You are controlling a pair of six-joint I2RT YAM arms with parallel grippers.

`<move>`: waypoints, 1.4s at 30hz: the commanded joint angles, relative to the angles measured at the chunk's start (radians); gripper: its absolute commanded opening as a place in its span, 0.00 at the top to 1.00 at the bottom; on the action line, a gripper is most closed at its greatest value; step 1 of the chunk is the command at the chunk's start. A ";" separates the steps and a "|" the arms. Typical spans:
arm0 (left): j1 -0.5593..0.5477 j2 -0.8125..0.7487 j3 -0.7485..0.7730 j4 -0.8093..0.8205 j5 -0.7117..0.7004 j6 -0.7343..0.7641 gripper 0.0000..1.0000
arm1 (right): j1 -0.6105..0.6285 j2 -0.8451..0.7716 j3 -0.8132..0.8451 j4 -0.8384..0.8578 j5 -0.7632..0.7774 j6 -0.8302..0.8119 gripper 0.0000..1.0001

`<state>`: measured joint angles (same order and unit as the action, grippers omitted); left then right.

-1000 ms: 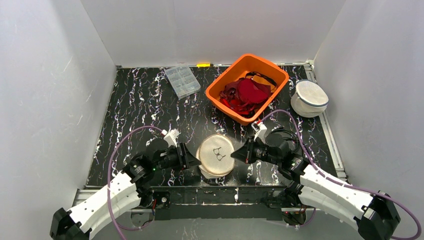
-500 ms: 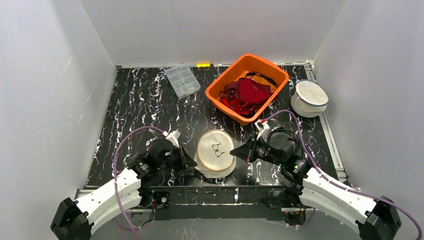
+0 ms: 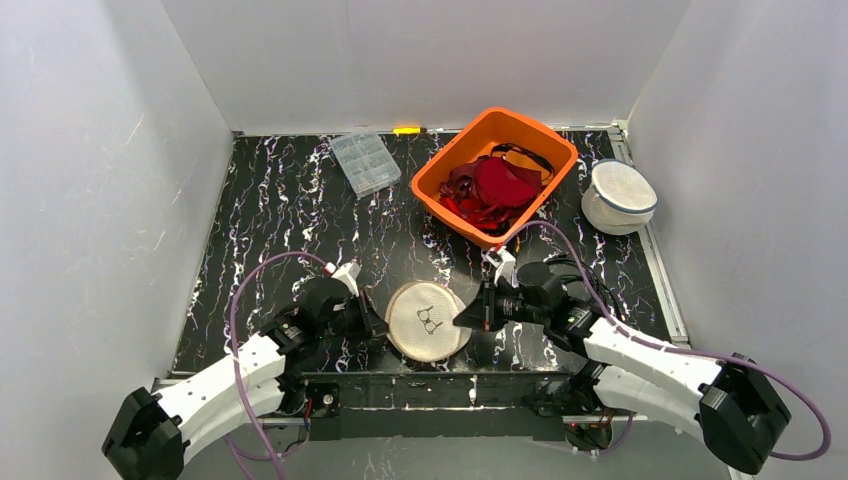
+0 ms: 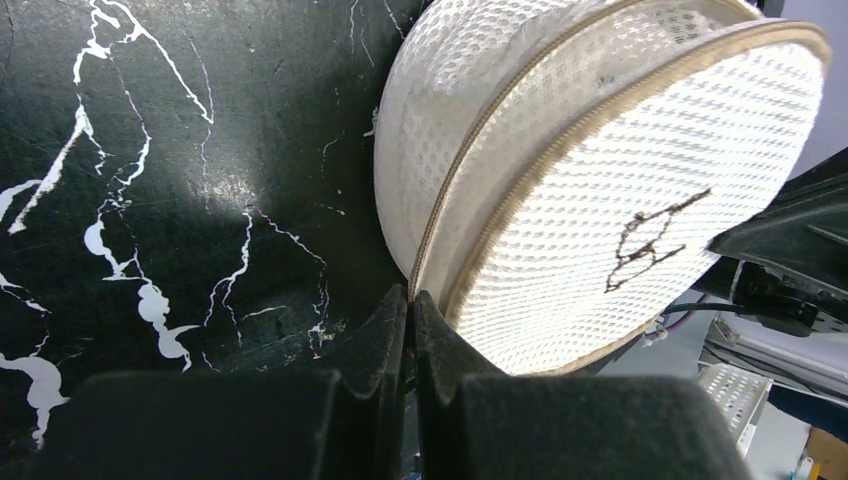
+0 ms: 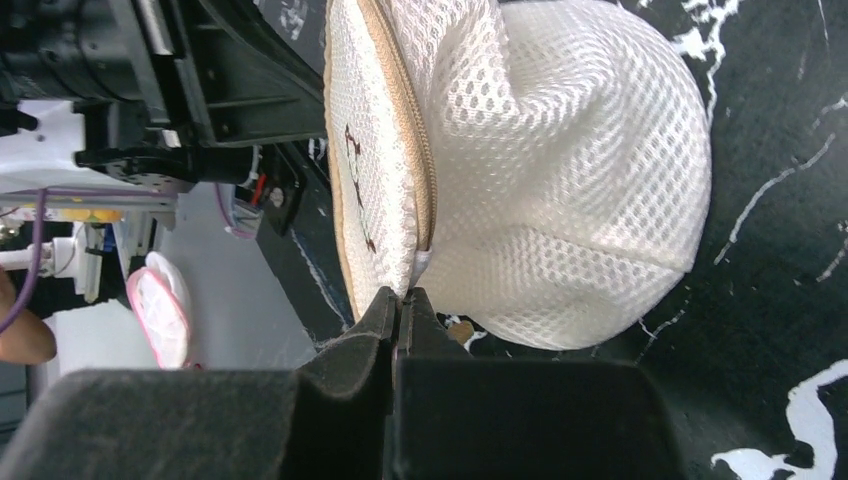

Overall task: Unzip the laundry bag and remove the bra
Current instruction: Adjust the laundry bag at the center of the board.

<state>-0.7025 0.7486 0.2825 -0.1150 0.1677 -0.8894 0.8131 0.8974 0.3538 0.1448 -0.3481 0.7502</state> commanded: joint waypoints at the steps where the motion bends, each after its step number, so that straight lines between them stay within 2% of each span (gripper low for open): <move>1: -0.003 0.026 0.031 0.007 -0.024 0.034 1.00 | -0.004 0.041 0.013 -0.009 -0.009 -0.035 0.99; 4: -0.003 0.029 0.042 -0.028 -0.022 0.041 1.00 | -0.004 0.097 0.001 0.011 0.034 -0.031 0.99; 6: -0.003 -0.002 0.071 -0.111 -0.053 0.043 0.99 | -0.004 0.147 0.005 0.007 0.051 -0.031 0.99; 11: -0.003 -0.153 0.156 -0.281 -0.124 0.092 0.59 | -0.004 0.188 0.002 0.010 0.083 -0.038 0.99; 14: -0.003 -0.145 0.225 -0.328 -0.116 0.122 0.52 | -0.003 0.208 0.003 0.019 0.084 -0.041 0.99; 17: -0.003 -0.082 0.255 -0.293 -0.047 0.125 0.51 | -0.004 0.222 0.005 0.025 0.090 -0.037 0.99; 22: -0.018 0.053 0.219 -0.085 0.073 0.088 0.53 | -0.003 0.250 0.003 0.024 0.104 -0.027 0.99; 23: -0.025 0.086 0.214 -0.038 0.084 0.081 0.53 | -0.004 0.251 0.001 0.020 0.107 -0.025 0.96; 28: -0.054 0.227 0.224 0.073 0.104 0.070 0.55 | -0.003 0.194 0.024 -0.068 0.166 -0.033 0.55; 33: -0.059 0.235 0.256 0.049 0.071 0.084 0.56 | -0.002 0.064 0.130 -0.285 0.264 -0.088 0.35; 36: -0.059 0.200 0.280 0.004 0.056 0.096 0.57 | 0.000 0.010 0.208 -0.392 0.295 -0.129 0.33; 38: -0.058 0.176 0.290 -0.003 0.057 0.088 0.57 | 0.012 -0.011 0.234 -0.397 0.274 -0.142 0.34; 40: -0.061 0.171 0.294 0.014 0.074 0.074 0.57 | 0.033 -0.013 0.230 -0.338 0.227 -0.140 0.41; 42: -0.068 0.195 0.293 0.047 0.096 0.065 0.57 | 0.068 0.022 0.218 -0.281 0.208 -0.138 0.51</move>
<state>-0.7578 0.9413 0.5423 -0.0906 0.2298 -0.8150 0.8303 0.8871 0.5625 -0.1684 -0.1078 0.6376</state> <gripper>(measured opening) 0.435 0.563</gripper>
